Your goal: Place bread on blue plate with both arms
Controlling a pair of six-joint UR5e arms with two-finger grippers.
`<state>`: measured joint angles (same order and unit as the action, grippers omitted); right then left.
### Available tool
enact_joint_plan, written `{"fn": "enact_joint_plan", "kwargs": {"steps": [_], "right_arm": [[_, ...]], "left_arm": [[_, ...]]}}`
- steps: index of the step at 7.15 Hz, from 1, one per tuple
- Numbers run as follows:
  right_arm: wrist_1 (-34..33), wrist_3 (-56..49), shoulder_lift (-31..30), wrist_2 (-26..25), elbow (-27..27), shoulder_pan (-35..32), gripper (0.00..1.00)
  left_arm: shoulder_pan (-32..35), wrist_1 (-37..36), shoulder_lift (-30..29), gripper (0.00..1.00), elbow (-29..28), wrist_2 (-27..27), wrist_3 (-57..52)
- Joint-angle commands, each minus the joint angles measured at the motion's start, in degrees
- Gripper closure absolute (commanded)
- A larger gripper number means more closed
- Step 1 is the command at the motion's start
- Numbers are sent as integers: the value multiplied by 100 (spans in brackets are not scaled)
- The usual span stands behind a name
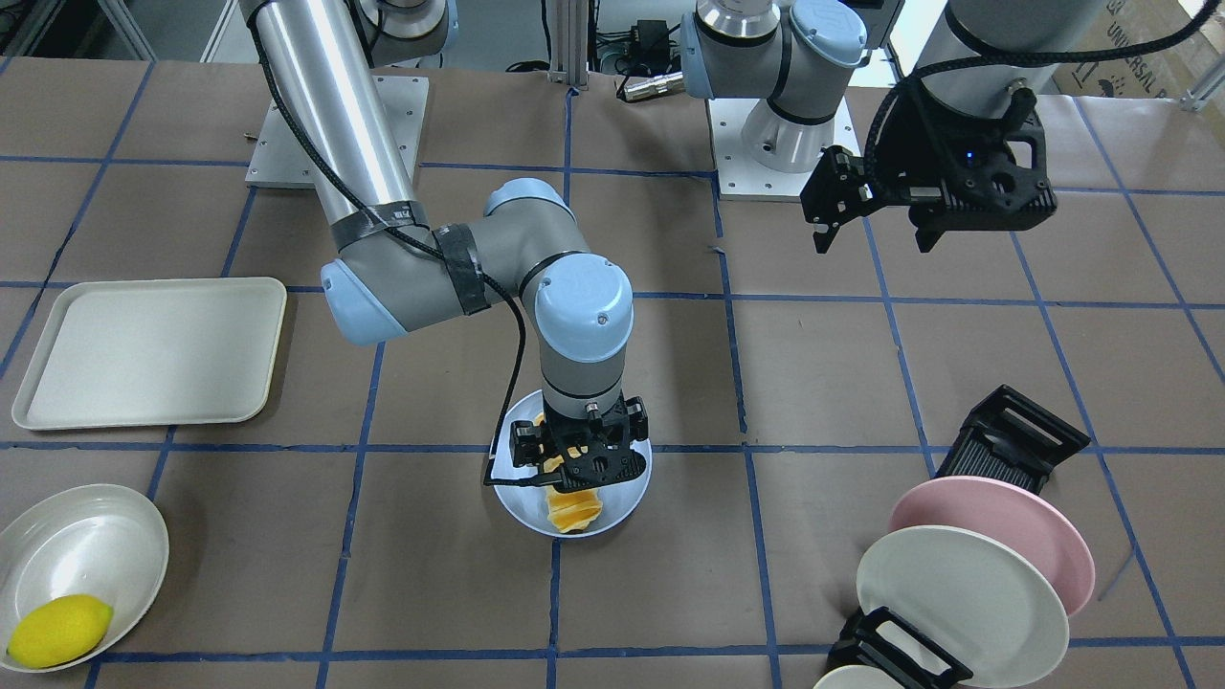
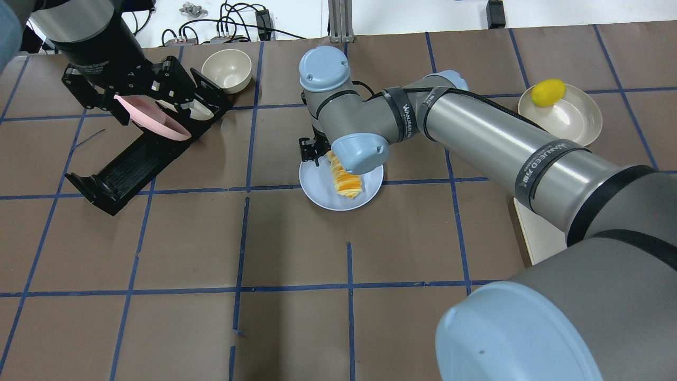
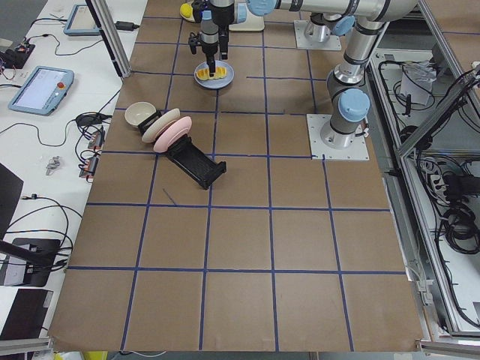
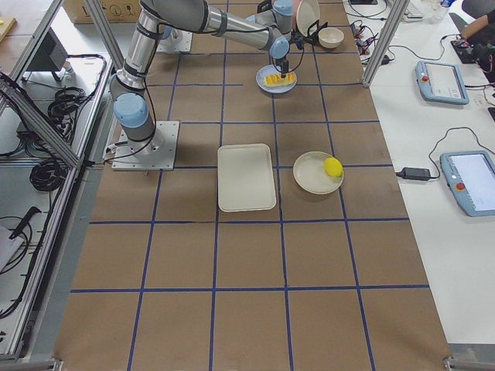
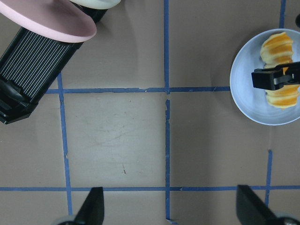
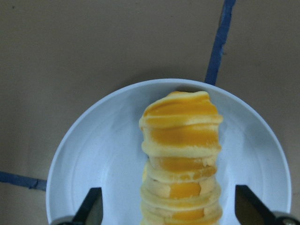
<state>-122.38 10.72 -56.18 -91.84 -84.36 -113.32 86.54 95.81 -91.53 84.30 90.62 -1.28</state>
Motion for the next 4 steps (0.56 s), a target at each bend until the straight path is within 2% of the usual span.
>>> {"fn": "enact_joint_plan", "kwargs": {"steps": [1, 2, 3, 4], "right_arm": [[851, -61, -558, -175, 549, 213, 0], [1030, -79, -709, -280, 840, 519, 0], [1554, -1, -841, -255, 1008, 818, 0], [1768, -61, -955, -299, 1053, 1116, 0]], "left_arm": [[-94, 51, 48, 0, 33, -80, 40], [-94, 51, 48, 0, 51, -89, 40], [-94, 51, 48, 0, 51, -98, 40], [-94, 51, 48, 0, 51, -106, 40]]}}
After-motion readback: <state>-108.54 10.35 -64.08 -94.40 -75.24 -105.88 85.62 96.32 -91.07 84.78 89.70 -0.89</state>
